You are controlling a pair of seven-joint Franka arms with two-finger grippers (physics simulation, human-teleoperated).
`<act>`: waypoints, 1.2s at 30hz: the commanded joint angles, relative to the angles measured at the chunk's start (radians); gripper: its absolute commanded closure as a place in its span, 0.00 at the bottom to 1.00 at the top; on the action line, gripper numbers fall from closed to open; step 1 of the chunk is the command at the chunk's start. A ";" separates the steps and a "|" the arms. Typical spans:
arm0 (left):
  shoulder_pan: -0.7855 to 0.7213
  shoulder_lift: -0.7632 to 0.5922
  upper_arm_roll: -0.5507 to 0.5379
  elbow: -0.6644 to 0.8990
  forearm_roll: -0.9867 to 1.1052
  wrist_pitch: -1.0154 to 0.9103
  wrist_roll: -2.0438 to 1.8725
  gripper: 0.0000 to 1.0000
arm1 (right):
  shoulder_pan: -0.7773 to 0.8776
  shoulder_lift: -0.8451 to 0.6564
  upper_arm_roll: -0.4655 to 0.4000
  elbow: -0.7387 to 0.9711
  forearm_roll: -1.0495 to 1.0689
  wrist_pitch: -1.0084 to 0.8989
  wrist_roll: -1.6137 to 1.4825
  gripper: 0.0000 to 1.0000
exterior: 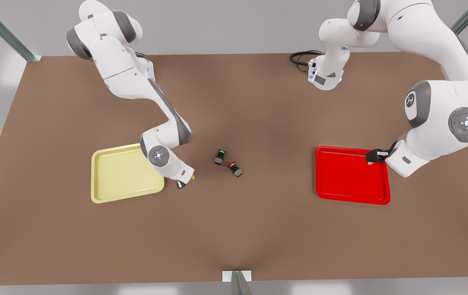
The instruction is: Place the switches on the corresponding trays according to their colors
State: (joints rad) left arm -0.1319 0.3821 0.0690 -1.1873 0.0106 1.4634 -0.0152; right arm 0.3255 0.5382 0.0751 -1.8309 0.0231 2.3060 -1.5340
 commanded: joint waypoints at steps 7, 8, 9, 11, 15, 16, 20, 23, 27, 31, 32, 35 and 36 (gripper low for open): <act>-0.060 0.031 -0.021 -0.002 -0.055 0.006 -0.273 0.00 | -0.243 -0.055 -0.136 -0.128 0.003 0.012 -0.439 0.49; -0.153 0.063 -0.021 0.000 -0.057 0.021 -0.425 0.00 | -0.243 -0.040 -0.156 -0.128 0.005 0.016 -0.454 0.49; -0.213 0.086 -0.021 0.000 -0.069 0.044 -0.543 0.00 | -0.243 -0.037 -0.156 -0.133 0.005 0.012 -0.462 0.49; -0.351 0.147 -0.021 0.000 -0.106 0.172 -0.876 0.00 | -0.243 -0.049 -0.156 -0.179 0.008 0.003 -0.465 0.49; -0.474 0.233 -0.023 -0.002 -0.187 0.287 -1.120 0.00 | -0.233 -0.037 -0.156 -0.168 0.057 0.015 -0.499 0.00; -0.497 0.267 -0.023 0.000 -0.212 0.336 -1.144 0.00 | -0.236 -0.037 -0.156 -0.168 0.069 0.015 -0.500 0.00; -0.558 0.356 -0.023 0.002 -0.239 0.457 -1.198 0.00 | -0.226 -0.066 -0.156 -0.159 0.067 0.010 -0.499 0.00; -0.601 0.413 -0.023 0.002 -0.236 0.512 -1.223 0.00 | -0.207 -0.162 -0.156 -0.159 0.071 -0.077 -0.485 0.00; -0.630 0.468 -0.020 -0.003 -0.218 0.534 -1.241 0.00 | -0.163 -0.293 -0.150 0.051 0.069 -0.307 -0.100 0.00; -0.658 0.488 -0.018 -0.067 -0.155 0.565 -1.243 0.00 | -0.224 -0.270 -0.155 0.300 0.044 -0.488 0.957 0.00; -0.658 0.489 -0.018 -0.075 -0.153 0.565 -1.243 0.00 | -0.230 -0.270 -0.163 0.357 0.014 -0.620 1.237 0.00; -0.673 0.494 -0.015 -0.107 -0.153 0.607 -1.244 0.00 | -0.427 -0.306 -0.029 0.449 -0.069 -0.766 1.427 0.00; -0.678 0.492 -0.015 -0.138 -0.153 0.644 -1.246 0.00 | -0.427 -0.313 -0.029 0.472 -0.072 -0.827 1.428 0.00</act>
State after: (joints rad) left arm -0.8129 0.8745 0.0537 -1.3263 -0.1511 2.1138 -1.2623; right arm -0.0960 0.2280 0.0463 -1.3341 -0.0491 1.4546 -0.1045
